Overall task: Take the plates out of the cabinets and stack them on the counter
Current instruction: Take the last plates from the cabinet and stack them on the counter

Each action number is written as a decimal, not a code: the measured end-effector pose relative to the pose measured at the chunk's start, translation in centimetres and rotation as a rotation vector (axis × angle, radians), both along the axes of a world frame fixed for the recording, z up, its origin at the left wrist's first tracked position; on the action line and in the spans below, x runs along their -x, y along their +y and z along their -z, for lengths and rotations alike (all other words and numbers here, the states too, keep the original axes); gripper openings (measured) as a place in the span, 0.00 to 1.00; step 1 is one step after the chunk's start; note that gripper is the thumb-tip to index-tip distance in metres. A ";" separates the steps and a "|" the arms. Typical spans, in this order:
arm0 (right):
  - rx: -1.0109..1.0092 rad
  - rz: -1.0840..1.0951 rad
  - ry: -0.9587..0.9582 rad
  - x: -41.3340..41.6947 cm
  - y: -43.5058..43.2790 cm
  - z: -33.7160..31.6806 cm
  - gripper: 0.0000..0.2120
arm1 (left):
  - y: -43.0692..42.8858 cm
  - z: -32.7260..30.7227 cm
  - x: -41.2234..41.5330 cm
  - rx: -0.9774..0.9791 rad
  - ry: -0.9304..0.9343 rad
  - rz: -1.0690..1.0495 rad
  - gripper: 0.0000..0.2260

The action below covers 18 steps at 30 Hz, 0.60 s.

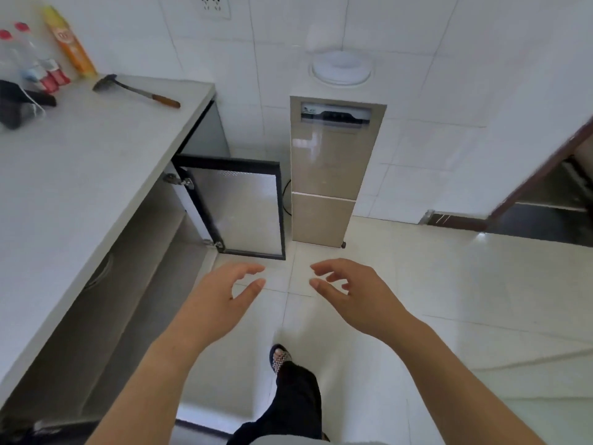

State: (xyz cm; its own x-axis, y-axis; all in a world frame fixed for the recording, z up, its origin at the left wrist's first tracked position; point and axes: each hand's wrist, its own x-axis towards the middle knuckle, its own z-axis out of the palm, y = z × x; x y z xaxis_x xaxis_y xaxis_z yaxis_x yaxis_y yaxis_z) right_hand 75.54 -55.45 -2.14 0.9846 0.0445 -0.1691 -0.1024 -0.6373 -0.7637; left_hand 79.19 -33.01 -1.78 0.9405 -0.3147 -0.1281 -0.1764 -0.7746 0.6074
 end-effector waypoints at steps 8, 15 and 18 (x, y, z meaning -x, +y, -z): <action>0.064 -0.285 -0.034 -17.2 5.8 -1.5 0.18 | 6.3 -0.9 -10.2 0.019 -0.032 -0.274 0.14; 0.006 -0.421 -0.061 -27.7 10.6 -2.5 0.15 | 10.1 -1.6 -17.7 0.033 -0.071 -0.404 0.13; 0.008 -0.529 0.000 -30.0 12.6 -2.0 0.16 | 11.4 -1.3 -18.9 0.039 -0.066 -0.459 0.13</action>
